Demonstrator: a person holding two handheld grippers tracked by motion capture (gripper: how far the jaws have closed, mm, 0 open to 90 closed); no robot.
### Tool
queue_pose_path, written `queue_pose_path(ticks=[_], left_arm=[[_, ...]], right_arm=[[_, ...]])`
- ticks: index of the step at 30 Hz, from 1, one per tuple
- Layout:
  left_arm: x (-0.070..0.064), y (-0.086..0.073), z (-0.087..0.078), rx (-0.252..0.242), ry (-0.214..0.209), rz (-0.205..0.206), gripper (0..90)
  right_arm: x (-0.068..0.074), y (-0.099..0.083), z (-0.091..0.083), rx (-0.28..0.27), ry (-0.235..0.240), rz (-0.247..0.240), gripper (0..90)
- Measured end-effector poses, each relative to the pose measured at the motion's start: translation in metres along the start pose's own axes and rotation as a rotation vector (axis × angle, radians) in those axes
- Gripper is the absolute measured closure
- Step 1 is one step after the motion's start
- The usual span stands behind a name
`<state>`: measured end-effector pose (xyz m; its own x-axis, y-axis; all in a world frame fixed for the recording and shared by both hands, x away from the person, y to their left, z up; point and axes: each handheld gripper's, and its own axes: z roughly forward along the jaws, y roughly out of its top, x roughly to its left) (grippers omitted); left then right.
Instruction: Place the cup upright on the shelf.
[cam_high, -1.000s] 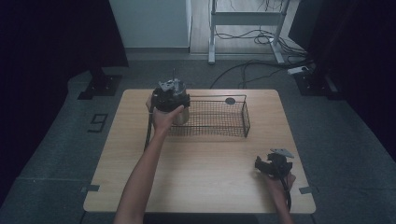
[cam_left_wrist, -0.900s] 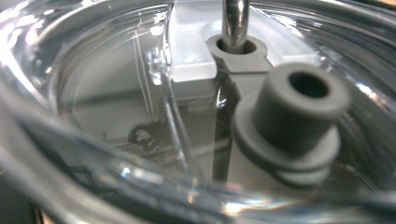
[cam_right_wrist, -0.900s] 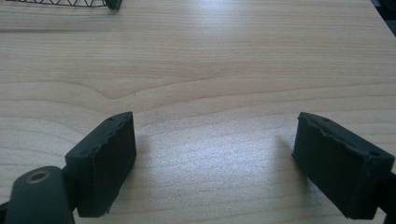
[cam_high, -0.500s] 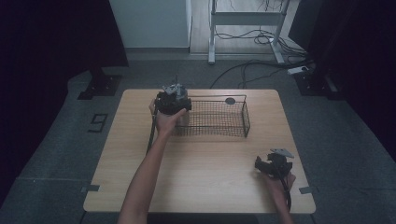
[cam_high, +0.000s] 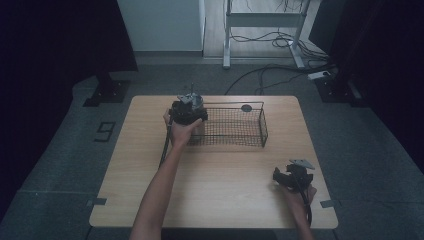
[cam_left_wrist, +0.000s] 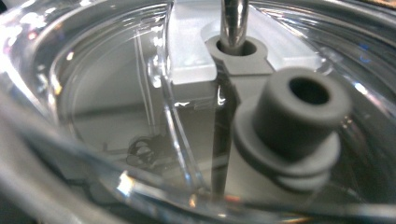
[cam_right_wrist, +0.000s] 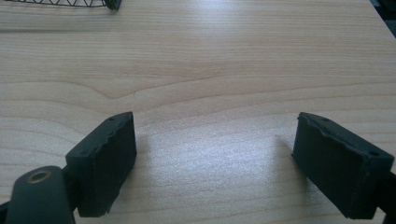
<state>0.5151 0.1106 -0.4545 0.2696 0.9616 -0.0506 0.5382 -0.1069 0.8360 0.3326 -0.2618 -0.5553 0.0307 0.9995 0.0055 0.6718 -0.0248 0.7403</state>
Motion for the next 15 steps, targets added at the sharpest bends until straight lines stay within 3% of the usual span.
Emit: queue_pose_path(ticks=[15], left_arm=[[-0.001,-0.008,0.011,0.019,0.022,-0.003,3.7]], right_arm=[[0.0,0.0,0.0,0.0,0.0,0.0,13.3]])
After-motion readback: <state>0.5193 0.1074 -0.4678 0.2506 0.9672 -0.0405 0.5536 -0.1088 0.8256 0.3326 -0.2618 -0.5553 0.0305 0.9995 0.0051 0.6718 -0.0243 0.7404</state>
